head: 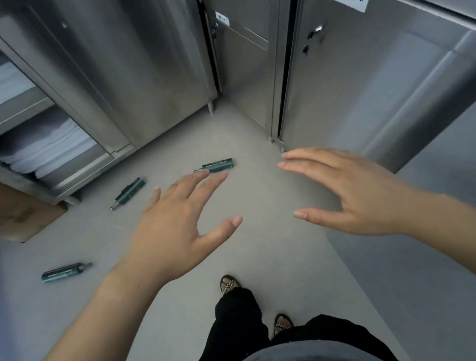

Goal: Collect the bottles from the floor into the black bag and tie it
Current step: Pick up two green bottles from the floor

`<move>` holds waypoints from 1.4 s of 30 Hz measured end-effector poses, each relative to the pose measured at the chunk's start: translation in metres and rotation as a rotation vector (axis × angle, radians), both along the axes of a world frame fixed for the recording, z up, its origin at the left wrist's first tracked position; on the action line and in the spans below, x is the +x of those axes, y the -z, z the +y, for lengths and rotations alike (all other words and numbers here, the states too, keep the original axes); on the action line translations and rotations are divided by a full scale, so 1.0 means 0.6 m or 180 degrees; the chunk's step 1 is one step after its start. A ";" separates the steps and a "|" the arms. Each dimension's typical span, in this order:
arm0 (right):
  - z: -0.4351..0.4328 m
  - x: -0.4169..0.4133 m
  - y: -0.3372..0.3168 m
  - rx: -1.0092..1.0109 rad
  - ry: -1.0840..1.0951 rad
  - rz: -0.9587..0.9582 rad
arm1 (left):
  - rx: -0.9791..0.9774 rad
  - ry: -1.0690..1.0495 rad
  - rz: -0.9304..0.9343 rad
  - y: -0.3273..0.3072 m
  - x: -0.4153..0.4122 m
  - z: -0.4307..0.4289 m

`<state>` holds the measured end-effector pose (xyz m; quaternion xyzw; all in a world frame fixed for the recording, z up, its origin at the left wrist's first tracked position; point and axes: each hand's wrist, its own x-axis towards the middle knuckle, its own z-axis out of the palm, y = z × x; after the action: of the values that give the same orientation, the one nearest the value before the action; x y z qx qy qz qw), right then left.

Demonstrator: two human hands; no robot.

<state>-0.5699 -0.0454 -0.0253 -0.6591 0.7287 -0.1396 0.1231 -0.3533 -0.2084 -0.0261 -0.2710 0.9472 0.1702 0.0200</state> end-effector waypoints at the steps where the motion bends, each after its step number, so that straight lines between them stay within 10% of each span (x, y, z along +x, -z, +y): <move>1: -0.021 -0.009 0.001 0.0010 -0.0014 0.0004 | 0.0015 -0.0030 0.0011 0.003 -0.007 -0.018; 19: -0.557 -0.193 -0.008 -0.0049 -0.0216 0.0049 | -0.0123 -0.0351 -0.0055 0.021 -0.176 -0.522; 42: -1.018 -0.501 0.122 0.0377 -0.1276 -0.0627 | 0.0438 -0.1780 -0.0315 0.123 -0.452 -0.803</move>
<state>-0.8702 -0.6560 -0.0985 -0.7655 0.5746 -0.1329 0.2574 -0.6243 -0.6901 -0.1001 -0.5276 0.8198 0.2195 0.0368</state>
